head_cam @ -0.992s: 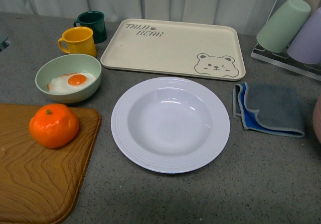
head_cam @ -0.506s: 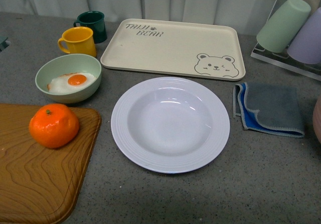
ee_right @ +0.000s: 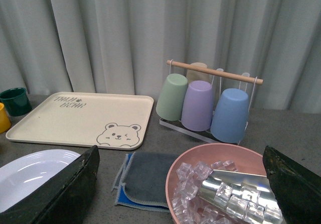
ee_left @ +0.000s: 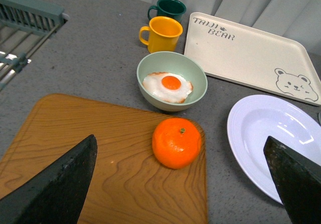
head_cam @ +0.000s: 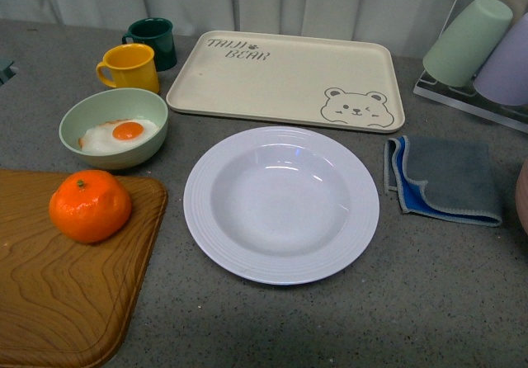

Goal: Place orange and plate with both arms

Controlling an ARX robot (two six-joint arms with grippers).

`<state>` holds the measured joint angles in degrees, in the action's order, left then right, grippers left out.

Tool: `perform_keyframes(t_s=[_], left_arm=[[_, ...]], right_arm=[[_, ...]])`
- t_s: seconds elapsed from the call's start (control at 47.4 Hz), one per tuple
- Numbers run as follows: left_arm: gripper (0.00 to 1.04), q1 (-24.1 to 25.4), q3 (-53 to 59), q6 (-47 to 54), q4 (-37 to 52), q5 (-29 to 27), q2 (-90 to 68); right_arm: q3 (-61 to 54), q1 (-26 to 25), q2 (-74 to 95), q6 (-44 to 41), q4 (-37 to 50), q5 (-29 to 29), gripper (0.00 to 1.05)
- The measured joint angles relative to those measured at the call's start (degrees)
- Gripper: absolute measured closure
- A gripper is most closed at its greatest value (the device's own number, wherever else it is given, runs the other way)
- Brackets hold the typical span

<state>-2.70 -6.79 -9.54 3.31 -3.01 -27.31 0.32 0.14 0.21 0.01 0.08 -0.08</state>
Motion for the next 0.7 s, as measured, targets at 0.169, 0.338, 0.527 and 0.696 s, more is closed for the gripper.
perform_keyframes(t_s=[0.169, 0.338, 0.527, 0.696], left_arm=[[0.07, -0.9, -8.2, -2.8, 13.4, 4.2, -32.5], [0.07, -1.0, -14.7, -2.1, 15.6, 8.3, -52.7], [0.07, -1.6, -19.1, -0.9, 15.5, 9.0, -59.9], [0.07, -1.9, -23.3, -0.8, 14.9, 9.9, -65.9]], right_arm=[[0.0, 0.0, 0.0, 0.0, 0.0, 0.0, 0.09], [0.0, 0.0, 0.0, 0.0, 0.0, 0.0, 0.09], [0.0, 0.0, 0.0, 0.0, 0.0, 0.0, 0.09], [0.0, 0.0, 0.0, 0.0, 0.0, 0.0, 0.09]])
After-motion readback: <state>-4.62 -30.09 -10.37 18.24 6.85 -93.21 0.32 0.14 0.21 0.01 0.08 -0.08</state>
